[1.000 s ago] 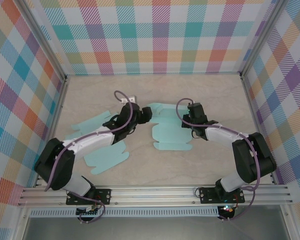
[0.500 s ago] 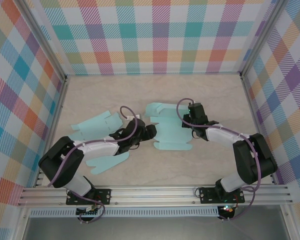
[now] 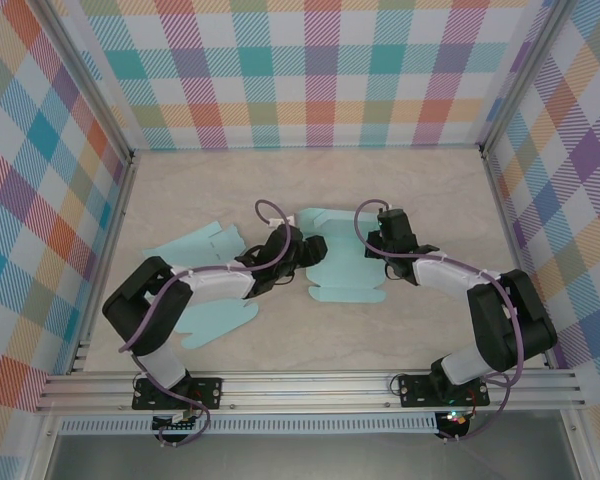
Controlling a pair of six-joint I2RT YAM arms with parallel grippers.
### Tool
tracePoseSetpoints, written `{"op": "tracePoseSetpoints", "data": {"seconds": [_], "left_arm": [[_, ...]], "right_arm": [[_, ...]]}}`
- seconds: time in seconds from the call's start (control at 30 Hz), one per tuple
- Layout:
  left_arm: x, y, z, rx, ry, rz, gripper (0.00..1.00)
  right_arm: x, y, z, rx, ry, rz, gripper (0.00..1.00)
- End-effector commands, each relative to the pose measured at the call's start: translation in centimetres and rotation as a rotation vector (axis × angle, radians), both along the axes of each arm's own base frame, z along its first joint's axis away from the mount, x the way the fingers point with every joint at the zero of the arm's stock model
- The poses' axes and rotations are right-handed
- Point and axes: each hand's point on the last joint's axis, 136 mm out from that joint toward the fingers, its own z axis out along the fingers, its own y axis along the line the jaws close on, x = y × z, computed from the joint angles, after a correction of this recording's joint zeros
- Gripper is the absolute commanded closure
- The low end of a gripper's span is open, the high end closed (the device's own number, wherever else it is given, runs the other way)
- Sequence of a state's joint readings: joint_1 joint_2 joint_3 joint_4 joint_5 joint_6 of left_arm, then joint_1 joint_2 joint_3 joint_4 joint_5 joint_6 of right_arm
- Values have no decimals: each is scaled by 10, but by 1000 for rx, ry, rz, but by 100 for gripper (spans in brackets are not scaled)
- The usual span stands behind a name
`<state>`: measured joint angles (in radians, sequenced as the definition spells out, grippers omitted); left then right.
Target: Fold the paper box
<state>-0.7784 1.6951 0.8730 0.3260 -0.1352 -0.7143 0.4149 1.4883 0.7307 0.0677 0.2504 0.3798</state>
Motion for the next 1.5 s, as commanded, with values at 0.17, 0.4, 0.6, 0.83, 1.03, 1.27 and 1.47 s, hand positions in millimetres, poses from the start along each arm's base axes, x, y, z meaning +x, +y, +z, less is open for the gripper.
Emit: {"op": "tracePoseSetpoints", "data": {"seconds": [0.17,0.4,0.6,0.83,1.03,1.27,1.47], "left_arm": [[5,-23,16,-54,-55,-67,49],[9,-33,18,-55,-65,-98,53],[17,-44,6,-50,-48,-109,65],[21,-58,-2,-72,-27,-139,70],[13,-53,7,-87,-42,-154,71],[-19,-23,28,-48,-77,-169,63],[-54,-8,55,13,-115,-246,54]], "right_arm": [[2,7,10,32,-40,24,100],[1,11,6,50,-29,32,100],[-2,17,7,68,-24,45,100],[-5,19,3,68,-10,46,100],[-6,13,1,49,-9,20,100],[-4,10,3,23,-16,16,100],[-4,11,4,28,-15,14,100]]}}
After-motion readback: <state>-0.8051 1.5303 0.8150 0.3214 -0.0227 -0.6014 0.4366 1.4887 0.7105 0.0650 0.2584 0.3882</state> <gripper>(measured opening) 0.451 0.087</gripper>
